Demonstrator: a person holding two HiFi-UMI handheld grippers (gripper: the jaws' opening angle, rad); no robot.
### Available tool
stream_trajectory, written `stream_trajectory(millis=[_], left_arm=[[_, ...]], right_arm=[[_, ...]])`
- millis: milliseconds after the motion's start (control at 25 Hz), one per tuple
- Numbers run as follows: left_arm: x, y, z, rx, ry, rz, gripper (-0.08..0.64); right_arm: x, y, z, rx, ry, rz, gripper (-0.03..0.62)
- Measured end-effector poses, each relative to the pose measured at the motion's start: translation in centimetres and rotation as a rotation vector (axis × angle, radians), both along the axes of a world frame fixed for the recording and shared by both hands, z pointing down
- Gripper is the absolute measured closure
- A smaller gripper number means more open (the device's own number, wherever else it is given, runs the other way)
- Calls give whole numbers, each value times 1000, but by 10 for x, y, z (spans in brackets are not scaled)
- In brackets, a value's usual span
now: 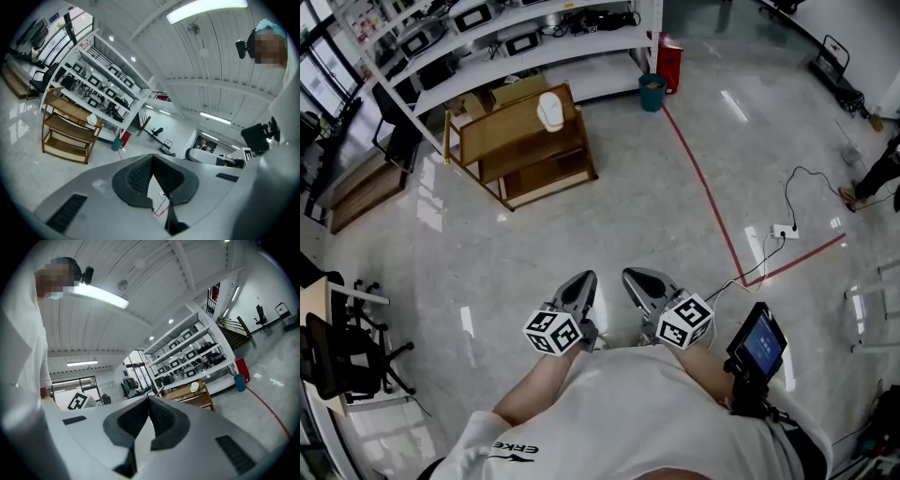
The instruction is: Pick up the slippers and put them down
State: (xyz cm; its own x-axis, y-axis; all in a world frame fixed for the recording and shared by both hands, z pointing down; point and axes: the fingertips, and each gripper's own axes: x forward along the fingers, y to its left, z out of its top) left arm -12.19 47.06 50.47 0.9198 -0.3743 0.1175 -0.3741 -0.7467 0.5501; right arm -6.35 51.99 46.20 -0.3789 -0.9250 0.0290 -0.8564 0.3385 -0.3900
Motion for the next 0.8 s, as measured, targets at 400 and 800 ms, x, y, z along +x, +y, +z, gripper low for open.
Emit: stream_trajectory(millis=[400, 800], left_arm=[[36, 10, -12, 32, 0, -26, 557], [66, 19, -15, 27, 5, -75, 557]], right_arm=[[27, 10, -19, 88, 20, -87, 588], [63, 18, -13, 48, 14, -84, 588]])
